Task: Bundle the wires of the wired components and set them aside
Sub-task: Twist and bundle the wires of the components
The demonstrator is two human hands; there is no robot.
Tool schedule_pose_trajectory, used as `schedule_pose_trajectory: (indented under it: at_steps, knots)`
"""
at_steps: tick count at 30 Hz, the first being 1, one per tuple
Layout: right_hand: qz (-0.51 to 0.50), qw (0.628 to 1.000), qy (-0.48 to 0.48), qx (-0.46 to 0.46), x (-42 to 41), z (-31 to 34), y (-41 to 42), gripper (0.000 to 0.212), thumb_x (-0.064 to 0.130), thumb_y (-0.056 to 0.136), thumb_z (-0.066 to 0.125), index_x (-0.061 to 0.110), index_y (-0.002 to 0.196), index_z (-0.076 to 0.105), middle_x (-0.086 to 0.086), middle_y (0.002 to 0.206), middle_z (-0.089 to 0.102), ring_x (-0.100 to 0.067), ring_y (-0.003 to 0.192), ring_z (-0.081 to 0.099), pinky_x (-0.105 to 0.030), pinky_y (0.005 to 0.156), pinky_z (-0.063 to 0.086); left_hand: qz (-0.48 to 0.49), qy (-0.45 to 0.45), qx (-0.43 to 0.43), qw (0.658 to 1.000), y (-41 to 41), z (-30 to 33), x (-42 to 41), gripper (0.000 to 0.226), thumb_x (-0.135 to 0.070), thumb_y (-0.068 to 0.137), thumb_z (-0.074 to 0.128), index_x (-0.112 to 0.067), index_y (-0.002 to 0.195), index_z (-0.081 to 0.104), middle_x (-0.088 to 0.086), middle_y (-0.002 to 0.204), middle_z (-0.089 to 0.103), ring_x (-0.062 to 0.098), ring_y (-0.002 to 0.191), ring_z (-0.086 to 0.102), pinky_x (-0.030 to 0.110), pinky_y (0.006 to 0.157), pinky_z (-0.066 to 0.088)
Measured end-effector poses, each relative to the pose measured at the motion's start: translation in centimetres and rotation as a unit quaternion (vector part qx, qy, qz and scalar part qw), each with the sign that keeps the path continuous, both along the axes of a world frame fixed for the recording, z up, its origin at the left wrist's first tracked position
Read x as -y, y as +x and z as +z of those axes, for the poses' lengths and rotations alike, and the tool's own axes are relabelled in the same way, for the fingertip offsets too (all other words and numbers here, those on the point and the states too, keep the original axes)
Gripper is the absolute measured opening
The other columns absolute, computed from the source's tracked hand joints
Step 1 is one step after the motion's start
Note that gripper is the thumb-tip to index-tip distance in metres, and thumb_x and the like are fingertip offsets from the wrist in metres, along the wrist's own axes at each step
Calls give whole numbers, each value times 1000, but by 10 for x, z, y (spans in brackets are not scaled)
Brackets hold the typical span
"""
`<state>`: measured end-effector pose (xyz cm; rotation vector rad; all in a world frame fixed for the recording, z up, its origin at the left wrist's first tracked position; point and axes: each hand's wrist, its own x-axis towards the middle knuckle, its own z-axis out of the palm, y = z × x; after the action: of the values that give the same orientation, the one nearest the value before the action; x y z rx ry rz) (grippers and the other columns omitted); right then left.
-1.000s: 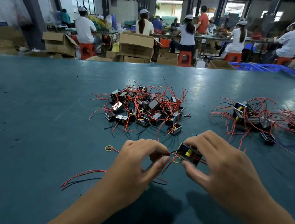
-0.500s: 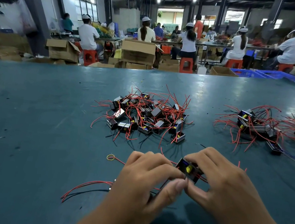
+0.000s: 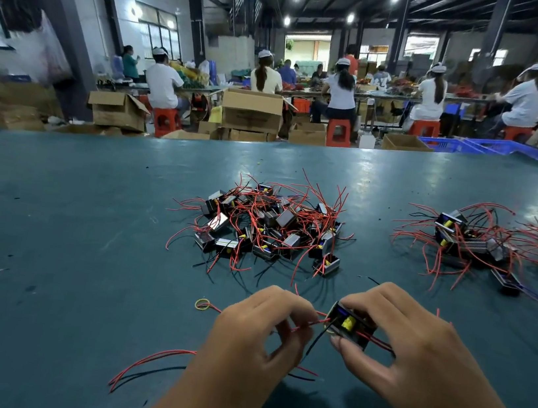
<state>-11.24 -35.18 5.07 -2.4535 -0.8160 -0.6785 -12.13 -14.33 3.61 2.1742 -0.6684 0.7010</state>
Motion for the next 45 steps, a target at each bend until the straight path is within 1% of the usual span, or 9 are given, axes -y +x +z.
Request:
schedule_pose_trajectory:
  at_steps: [4, 7, 10, 14, 26, 28, 33, 38, 45]
  knots:
    - [5, 999, -33, -3, 6, 2, 6, 23, 44, 84, 61, 29, 100, 64, 15, 90, 56, -6, 76, 59, -25, 66, 46, 10, 13, -14, 1000, 1, 0, -3, 8, -25, 89, 68, -31, 91, 63, -20, 81, 62, 2, 73, 59, 20, 72, 46]
    - [20, 997, -68, -25, 12, 1, 11, 27, 49, 85, 54, 30, 101, 63, 17, 91, 57, -4, 80, 58, -23, 69, 47, 34, 59, -6, 998, 4, -2, -6, 4, -35, 90, 64, -32, 88, 62, -19, 79, 62, 1, 71, 56, 24, 81, 40]
    - [32, 990, -120, -60, 19, -4, 19, 30, 54, 85, 50, 34, 103, 62, 20, 94, 56, -3, 85, 55, -23, 77, 49, 46, 118, -5, 992, 8, -2, -9, 17, -45, 91, 54, -32, 83, 63, -18, 76, 61, 1, 71, 54, 27, 78, 43]
    - [40, 984, -145, -97, 29, -9, 31, 28, 54, 88, 51, 36, 108, 59, 22, 99, 54, -1, 95, 50, -24, 89, 43, 50, 136, -21, 989, 12, -5, -11, 12, -39, 91, 62, -31, 82, 63, -18, 74, 59, 3, 73, 52, 28, 77, 44]
    - [51, 968, -202, -139, 40, -26, 45, 34, 63, 88, 49, 43, 116, 49, 28, 109, 49, 6, 105, 42, -18, 98, 33, 37, 189, -68, 979, 15, -16, -3, 13, -41, 101, 52, -32, 95, 58, -16, 88, 59, 5, 87, 49, 21, 89, 30]
    - [64, 969, -179, -157, 43, -19, 43, 36, 62, 86, 51, 45, 117, 49, 31, 113, 50, 8, 111, 44, -15, 98, 35, 29, 185, -68, 980, 15, -16, -3, 12, -37, 101, 50, -32, 97, 59, -15, 90, 60, 5, 87, 49, 23, 91, 31]
    - [106, 980, 50, -161, 21, -9, 28, 19, 39, 91, 53, 42, 107, 63, 30, 111, 63, 8, 109, 58, -6, 82, 43, 18, 169, -49, 984, 15, -12, 0, 28, -34, 92, 47, -30, 111, 66, -17, 96, 71, 4, 89, 54, 19, 87, 31]
    - [98, 983, 37, -149, 0, -22, 24, 6, 35, 88, 64, 34, 94, 65, 26, 91, 66, 5, 91, 62, -10, 77, 42, 38, 164, 15, 986, 12, -11, 2, 11, -24, 84, 67, -25, 95, 68, -18, 77, 71, 4, 76, 48, 23, 72, 35]
    - [120, 983, -4, -141, 0, -22, 24, 2, 32, 88, 64, 31, 88, 66, 19, 80, 60, 0, 76, 57, -12, 68, 40, 36, 168, -8, 985, 13, -6, -3, 16, -38, 91, 57, -27, 99, 66, -19, 81, 70, 1, 74, 54, 24, 77, 36]
